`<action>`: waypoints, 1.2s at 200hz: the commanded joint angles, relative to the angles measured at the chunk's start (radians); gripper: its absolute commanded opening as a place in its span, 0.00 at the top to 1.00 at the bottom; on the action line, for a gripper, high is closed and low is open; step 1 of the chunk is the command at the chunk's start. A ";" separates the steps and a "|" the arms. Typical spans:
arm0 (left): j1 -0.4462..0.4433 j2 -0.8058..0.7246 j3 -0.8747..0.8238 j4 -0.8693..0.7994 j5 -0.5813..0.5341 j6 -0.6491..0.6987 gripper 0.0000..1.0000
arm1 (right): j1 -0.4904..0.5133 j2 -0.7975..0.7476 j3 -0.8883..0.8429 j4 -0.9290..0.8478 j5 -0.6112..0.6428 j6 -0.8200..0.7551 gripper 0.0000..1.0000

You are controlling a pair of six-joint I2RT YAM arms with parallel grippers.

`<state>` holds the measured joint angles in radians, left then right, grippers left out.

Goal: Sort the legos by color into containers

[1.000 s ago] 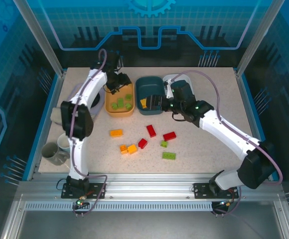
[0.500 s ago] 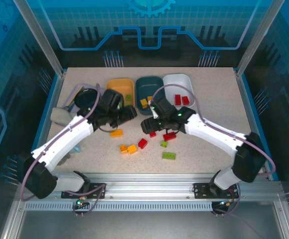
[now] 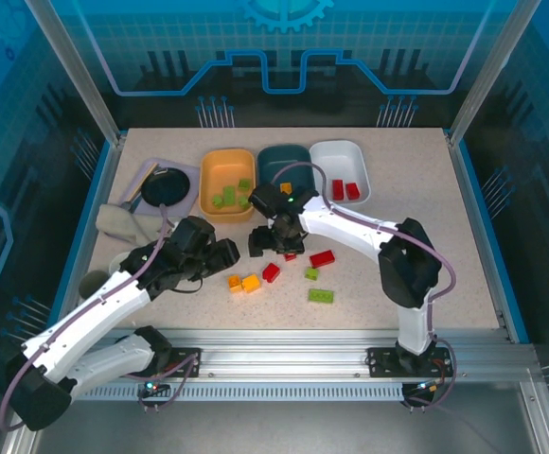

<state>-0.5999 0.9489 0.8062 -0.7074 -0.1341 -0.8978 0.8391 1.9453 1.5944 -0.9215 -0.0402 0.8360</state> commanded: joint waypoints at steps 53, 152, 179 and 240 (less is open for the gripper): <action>-0.009 -0.073 -0.035 -0.024 -0.012 -0.012 0.27 | -0.001 0.106 -0.055 -0.017 -0.194 0.385 0.16; -0.009 -0.115 -0.036 -0.048 0.024 0.007 0.28 | -0.004 0.154 -0.073 0.073 -0.104 0.442 0.55; -0.008 -0.118 -0.042 -0.027 0.048 0.019 0.28 | -0.003 0.120 -0.095 0.069 -0.081 0.427 0.64; -0.008 -0.020 0.058 0.091 0.148 0.031 0.24 | -0.076 -0.112 -0.060 -0.063 0.133 0.217 0.68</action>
<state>-0.6014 0.8608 0.7856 -0.6872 -0.0509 -0.8883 0.8272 1.9713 1.5089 -0.9012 -0.0315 1.1645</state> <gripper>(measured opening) 0.747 0.342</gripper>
